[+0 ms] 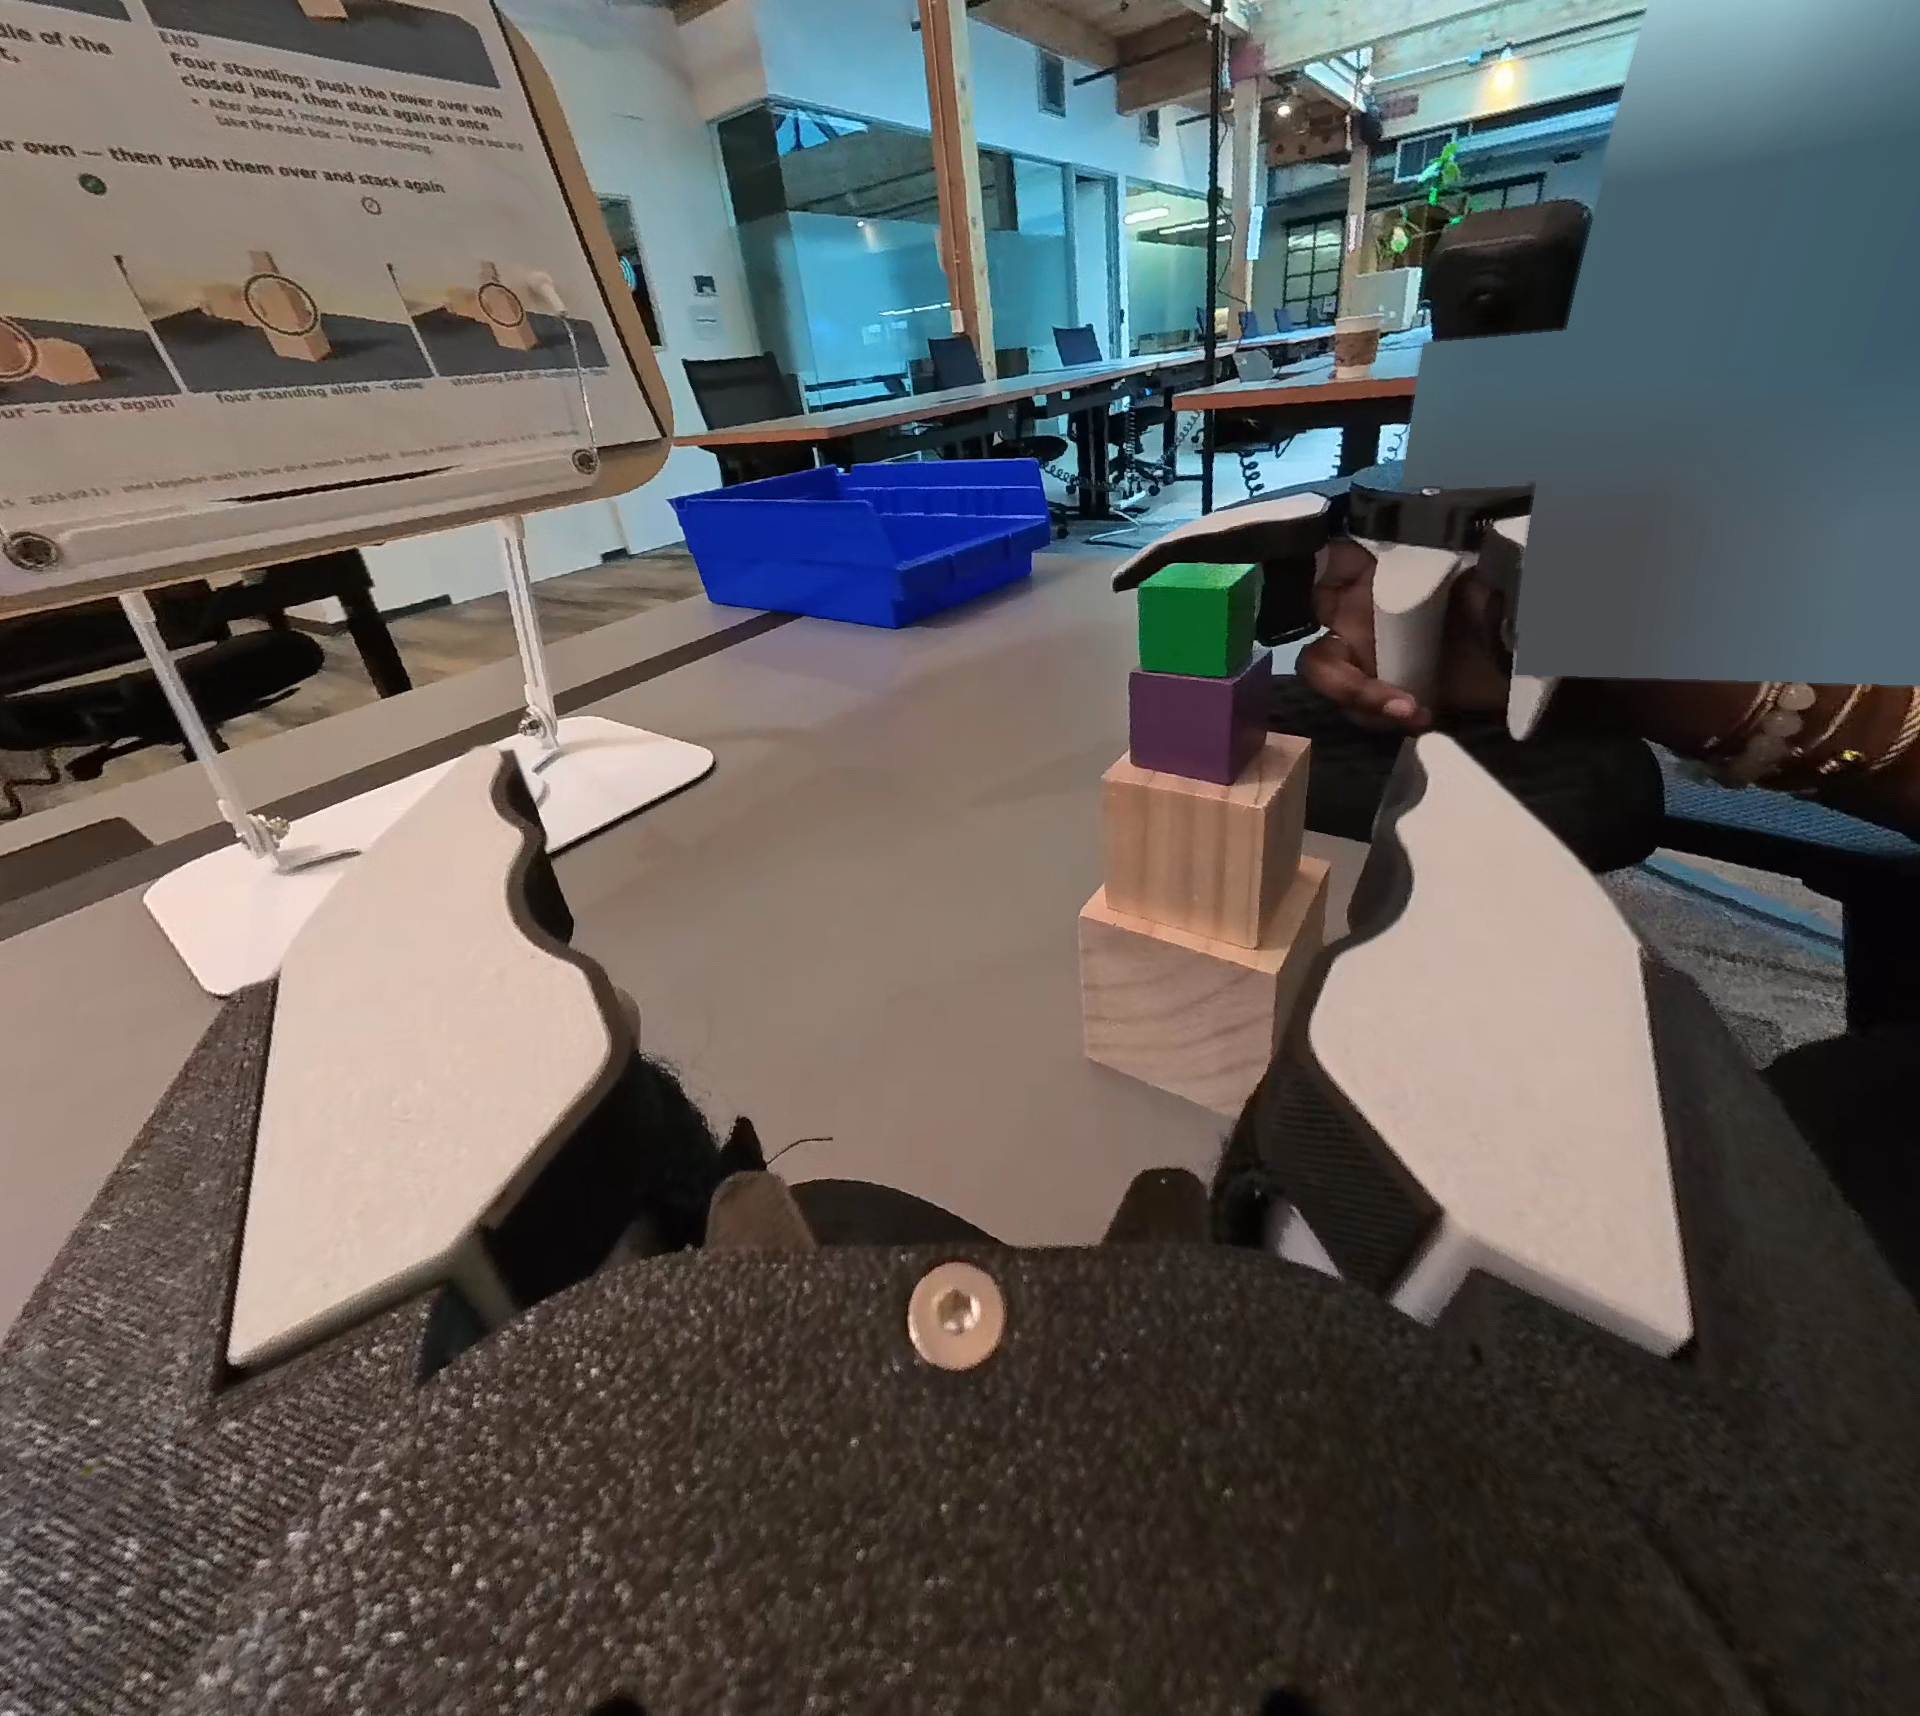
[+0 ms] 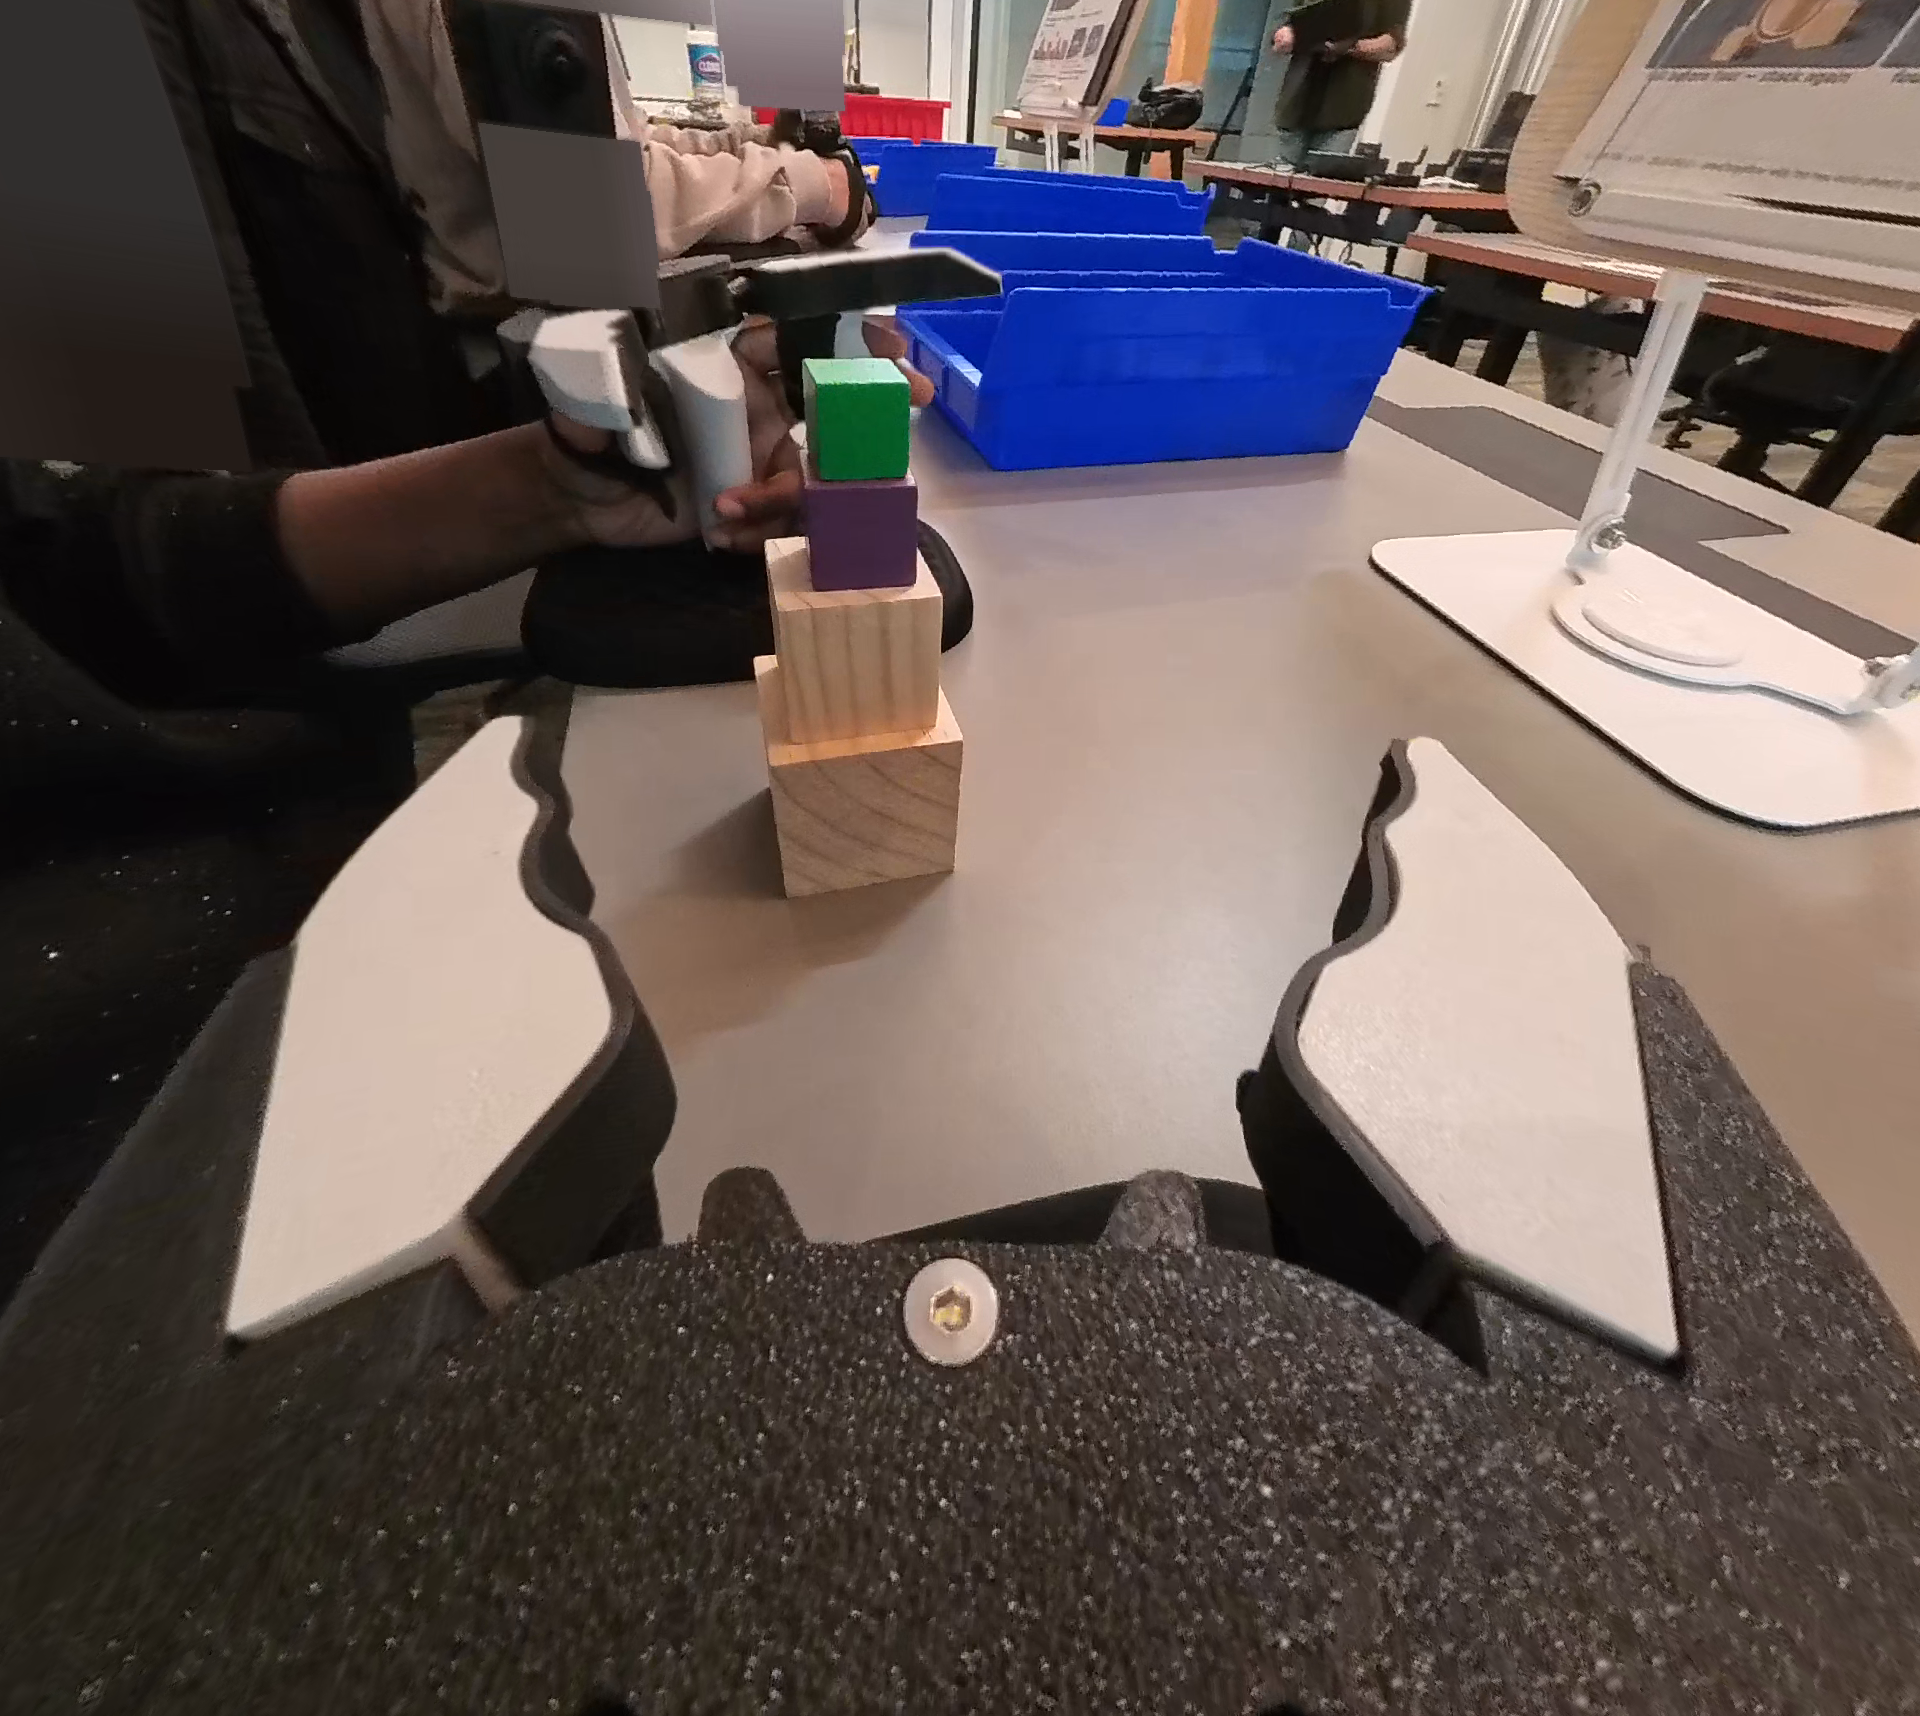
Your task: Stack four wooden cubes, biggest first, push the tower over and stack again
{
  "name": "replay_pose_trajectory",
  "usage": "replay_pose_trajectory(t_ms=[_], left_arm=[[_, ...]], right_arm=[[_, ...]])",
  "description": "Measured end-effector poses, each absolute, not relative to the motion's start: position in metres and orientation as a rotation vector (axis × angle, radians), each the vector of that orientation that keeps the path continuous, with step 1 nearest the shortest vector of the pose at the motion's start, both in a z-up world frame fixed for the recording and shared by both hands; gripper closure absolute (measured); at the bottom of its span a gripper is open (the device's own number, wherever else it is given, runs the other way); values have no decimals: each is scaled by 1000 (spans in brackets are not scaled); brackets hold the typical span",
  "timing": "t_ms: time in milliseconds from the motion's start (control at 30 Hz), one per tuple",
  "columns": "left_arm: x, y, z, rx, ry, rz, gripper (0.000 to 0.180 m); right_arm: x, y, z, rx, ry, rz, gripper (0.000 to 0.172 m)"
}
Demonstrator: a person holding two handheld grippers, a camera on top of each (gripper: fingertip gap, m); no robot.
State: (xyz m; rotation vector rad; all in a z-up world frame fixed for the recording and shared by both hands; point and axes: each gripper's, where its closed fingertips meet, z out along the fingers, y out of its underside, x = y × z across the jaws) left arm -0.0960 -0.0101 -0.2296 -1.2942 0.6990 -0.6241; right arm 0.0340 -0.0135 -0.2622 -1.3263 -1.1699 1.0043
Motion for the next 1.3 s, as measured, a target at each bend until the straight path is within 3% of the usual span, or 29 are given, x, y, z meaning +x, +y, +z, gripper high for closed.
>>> replay_pose_trajectory(t_ms=[167, 333, 433, 467, 500, 533, 1300], left_arm=[[-88, -12, -237, -1313, 766, -587, 34], [-85, -13, -240, -1318, 794, -580, 34], [-86, -13, -240, -1323, 784, -597, 34], [-87, -12, -239, -1322, 776, -605, 34], [-88, -12, -239, -1322, 768, -614, 35], [-88, -12, -238, -1322, 762, -622, 35], [-92, -7, -239, -1354, 716, -635, 34]], right_arm=[[35, -9, -260, -1335, -1139, 960, 37], [27, -7, -254, -1424, -1087, 846, 60], [18, -10, -255, -1508, -1055, 739, 94], [15, -14, -256, -1521, -1055, 719, 118], [12, -22, -256, -1514, -1086, 729, 156], [7, -33, -255, -1498, -1119, 770, 172], [-35, -51, -287, -1629, -1196, 846, 172]])
